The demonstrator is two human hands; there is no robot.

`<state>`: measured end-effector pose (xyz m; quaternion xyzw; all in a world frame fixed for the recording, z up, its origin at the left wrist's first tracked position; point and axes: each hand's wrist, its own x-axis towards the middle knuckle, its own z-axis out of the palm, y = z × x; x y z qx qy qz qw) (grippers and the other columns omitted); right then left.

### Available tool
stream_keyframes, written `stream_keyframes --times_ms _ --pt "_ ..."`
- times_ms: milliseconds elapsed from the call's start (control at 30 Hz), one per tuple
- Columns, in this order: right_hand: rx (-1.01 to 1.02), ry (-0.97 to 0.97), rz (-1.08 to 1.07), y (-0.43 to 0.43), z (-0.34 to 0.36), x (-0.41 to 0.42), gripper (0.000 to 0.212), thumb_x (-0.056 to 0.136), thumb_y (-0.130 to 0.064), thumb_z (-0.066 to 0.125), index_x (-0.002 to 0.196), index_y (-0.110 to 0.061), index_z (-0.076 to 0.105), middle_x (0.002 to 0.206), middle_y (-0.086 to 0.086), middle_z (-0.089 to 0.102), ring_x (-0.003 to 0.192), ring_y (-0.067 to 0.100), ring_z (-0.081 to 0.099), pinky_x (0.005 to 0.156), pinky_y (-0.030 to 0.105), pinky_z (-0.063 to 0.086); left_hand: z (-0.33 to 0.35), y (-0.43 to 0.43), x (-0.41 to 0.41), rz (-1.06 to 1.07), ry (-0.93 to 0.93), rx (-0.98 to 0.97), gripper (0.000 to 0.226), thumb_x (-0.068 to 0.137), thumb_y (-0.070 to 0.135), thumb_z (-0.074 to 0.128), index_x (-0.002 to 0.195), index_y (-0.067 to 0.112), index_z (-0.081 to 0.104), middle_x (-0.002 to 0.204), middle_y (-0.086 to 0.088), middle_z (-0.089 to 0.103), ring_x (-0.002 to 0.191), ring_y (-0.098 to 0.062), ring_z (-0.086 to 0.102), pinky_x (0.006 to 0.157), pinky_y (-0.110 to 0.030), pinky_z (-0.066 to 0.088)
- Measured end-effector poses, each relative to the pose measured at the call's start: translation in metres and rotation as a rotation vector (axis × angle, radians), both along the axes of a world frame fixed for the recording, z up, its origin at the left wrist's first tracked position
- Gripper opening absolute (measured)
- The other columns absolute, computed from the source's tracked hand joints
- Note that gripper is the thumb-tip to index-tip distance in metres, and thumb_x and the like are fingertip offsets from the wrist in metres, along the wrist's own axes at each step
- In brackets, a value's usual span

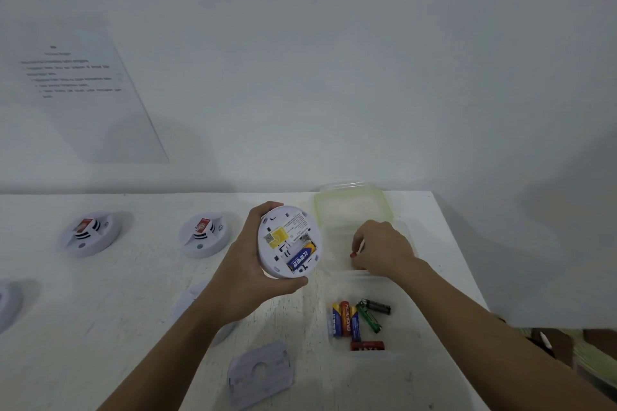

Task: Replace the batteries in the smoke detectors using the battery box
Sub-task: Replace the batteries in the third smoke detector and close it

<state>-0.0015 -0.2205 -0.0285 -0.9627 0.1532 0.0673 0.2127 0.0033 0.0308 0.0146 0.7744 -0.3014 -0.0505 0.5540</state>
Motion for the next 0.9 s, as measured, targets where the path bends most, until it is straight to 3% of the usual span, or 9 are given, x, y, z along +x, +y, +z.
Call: stream_keyframes --times_ms 133,233,367,467,633,733,900 --pt "0.180 -0.173 0.007 -0.001 0.002 -0.005 0.006 0.090 -0.016 0.068 0.096 -0.017 0.071 0.094 -0.002 0.066 0.074 0.010 0.058 0.061 0.022 0.050 0.002 -0.001 0.001 0.004 -0.014 0.008 0.088 0.060 0.018 0.091 0.130 0.030 0.039 0.120 0.033 0.053 0.121 0.002 0.053 0.085 -0.007 0.049" --pt "0.443 -0.319 -0.044 0.006 0.017 -0.013 0.011 0.099 -0.017 0.056 0.101 -0.017 0.067 0.093 -0.002 0.064 0.069 0.013 0.062 0.049 0.017 0.044 0.003 -0.002 0.001 0.006 -0.024 0.011 0.090 0.061 0.009 0.094 0.129 0.031 0.039 0.119 0.033 0.054 0.121 0.003 0.053 0.084 -0.006 0.049" --pt "0.693 -0.400 -0.008 0.020 0.045 -0.029 0.014 0.102 -0.020 0.055 0.108 -0.025 0.068 0.097 0.001 0.063 0.059 0.012 0.063 0.052 0.019 0.043 0.005 -0.002 -0.001 0.012 -0.026 0.014 0.090 0.062 0.006 0.093 0.130 0.033 0.039 0.118 0.034 0.053 0.120 0.005 0.052 0.081 -0.005 0.049" --pt "0.749 -0.478 0.060 0.033 0.060 -0.042 0.011 0.097 -0.018 0.065 0.104 -0.022 0.072 0.089 -0.004 0.066 0.061 0.013 0.058 0.050 0.013 0.040 0.005 -0.002 -0.004 0.010 -0.036 0.014 0.090 0.062 0.009 0.094 0.129 0.033 0.039 0.118 0.035 0.053 0.120 0.005 0.051 0.081 -0.005 0.048" --pt "0.787 -0.574 0.122 0.052 0.070 -0.057 0.012 0.083 -0.016 0.081 0.091 -0.017 0.073 0.084 -0.003 0.073 0.074 0.015 0.068 0.064 0.024 0.055 0.008 0.001 -0.011 0.018 -0.033 0.005 0.086 0.061 0.017 0.092 0.127 0.032 0.040 0.114 0.036 0.052 0.118 0.005 0.052 0.080 -0.004 0.048" --pt "0.749 -0.624 0.152 0.060 0.066 -0.063 0.009 0.082 -0.010 0.081 0.089 -0.014 0.078 0.088 0.000 0.071 0.080 0.014 0.068 0.071 0.027 0.059 0.008 0.003 -0.015 0.019 -0.030 0.000 0.087 0.061 0.011 0.094 0.128 0.029 0.041 0.113 0.033 0.054 0.115 0.003 0.055 0.080 -0.007 0.050" --pt "0.686 -0.590 0.193 0.071 0.059 -0.069 0.018 0.092 -0.009 0.070 0.106 -0.014 0.079 0.101 -0.007 0.070 0.097 0.006 0.068 0.078 0.025 0.061 0.008 0.007 -0.022 0.018 -0.018 -0.012 0.089 0.062 0.002 0.092 0.128 0.031 0.041 0.114 0.030 0.057 0.114 -0.001 0.059 0.080 -0.011 0.053"
